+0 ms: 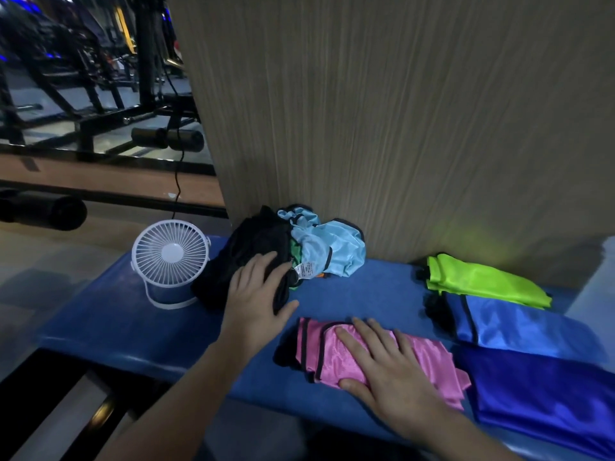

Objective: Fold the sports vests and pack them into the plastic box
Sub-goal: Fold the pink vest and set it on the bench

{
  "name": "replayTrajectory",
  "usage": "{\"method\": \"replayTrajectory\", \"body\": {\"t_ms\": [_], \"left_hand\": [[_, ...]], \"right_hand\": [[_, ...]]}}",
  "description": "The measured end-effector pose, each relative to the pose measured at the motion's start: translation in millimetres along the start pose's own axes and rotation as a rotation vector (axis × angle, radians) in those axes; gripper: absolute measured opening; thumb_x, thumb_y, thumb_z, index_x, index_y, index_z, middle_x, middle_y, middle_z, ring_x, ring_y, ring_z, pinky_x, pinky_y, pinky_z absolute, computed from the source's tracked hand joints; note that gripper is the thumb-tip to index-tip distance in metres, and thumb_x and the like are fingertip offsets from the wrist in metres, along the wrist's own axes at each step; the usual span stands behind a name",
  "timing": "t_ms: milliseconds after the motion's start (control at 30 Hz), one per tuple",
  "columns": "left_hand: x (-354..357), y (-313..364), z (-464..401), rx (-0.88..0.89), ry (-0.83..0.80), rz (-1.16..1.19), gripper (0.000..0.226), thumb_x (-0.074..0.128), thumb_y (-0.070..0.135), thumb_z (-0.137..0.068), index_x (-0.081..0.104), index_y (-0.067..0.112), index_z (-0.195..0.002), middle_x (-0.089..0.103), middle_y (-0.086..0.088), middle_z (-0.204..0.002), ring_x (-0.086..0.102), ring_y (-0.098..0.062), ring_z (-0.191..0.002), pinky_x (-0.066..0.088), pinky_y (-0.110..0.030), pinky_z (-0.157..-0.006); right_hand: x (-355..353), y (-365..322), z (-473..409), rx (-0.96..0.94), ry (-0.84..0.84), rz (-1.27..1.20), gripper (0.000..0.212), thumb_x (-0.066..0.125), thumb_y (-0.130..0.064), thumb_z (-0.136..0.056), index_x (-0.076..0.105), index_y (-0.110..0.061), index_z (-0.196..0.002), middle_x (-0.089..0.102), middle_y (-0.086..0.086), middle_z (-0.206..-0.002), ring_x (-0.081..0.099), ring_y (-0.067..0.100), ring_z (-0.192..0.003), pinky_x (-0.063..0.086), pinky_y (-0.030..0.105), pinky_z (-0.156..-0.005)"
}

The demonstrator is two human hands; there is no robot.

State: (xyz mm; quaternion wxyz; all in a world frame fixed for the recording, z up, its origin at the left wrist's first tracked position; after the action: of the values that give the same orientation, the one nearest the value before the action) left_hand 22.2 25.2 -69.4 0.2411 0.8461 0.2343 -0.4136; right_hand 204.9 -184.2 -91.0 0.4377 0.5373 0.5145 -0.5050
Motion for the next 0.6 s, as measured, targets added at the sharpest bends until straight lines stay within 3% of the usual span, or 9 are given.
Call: {"method": "replayTrajectory", "body": {"t_ms": [133,333,500,600], "left_hand": [[11.6,25.9,-36.9,0.316,-0.035,-0.004,0.046,0.055,0.033,-0.093,0.057,0.024,-0.138,0.042,0.001,-0.155,0.027,-0.022,-0.150,0.026,-0.045,-0.119],[47.0,61.2,-114.0,0.649,-0.266,-0.161,0.056,0.071,0.030,-0.082,0.059,0.025,-0.136,0.050,0.000,-0.150,0.036,-0.026,-0.146,0.028,-0.045,-0.120],[84.9,66.4,-138.1,0.725,-0.435,-0.289,0.057,0.059,0.046,-0.091,0.052,0.029,-0.144,0.041,0.000,-0.157,0.028,-0.025,-0.150,0.016,-0.045,-0.123],[92.5,55.1,-145.3,0.749,-0.446,-0.350,0.055,0.058,0.054,-0.086,0.062,0.030,-0.135,0.052,0.000,-0.148,0.043,-0.023,-0.141,0.023,-0.046,-0.119]], "right_hand": [[-0.3,9.7,-10.0,0.007,-0.008,0.021,0.069,0.025,-0.070,-0.098,0.035,-0.028,-0.152,0.048,0.006,-0.151,0.051,0.030,-0.134,0.048,0.059,-0.099],[-0.7,22.2,-21.2,-0.012,-0.030,0.033,0.070,0.027,-0.071,-0.098,0.036,-0.028,-0.153,0.049,0.005,-0.150,0.053,0.029,-0.133,0.049,0.058,-0.098],[3.2,34.7,-37.1,-0.012,-0.029,0.039,0.070,0.026,-0.071,-0.097,0.036,-0.029,-0.152,0.049,0.004,-0.149,0.052,0.029,-0.134,0.049,0.057,-0.098],[5.2,43.3,-47.0,-0.033,-0.014,0.038,0.070,0.026,-0.071,-0.097,0.034,-0.029,-0.153,0.047,0.005,-0.151,0.049,0.030,-0.136,0.047,0.058,-0.100]]}}
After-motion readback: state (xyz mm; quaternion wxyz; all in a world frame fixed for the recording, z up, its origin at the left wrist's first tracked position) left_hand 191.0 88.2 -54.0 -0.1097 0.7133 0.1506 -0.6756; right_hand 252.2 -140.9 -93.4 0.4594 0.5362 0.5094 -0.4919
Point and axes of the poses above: each hand's wrist, its own z-axis away from the middle knuckle, its own x-axis out of the palm, y = z × x, the point moved 1 cm from there along -z, towards the middle knuckle
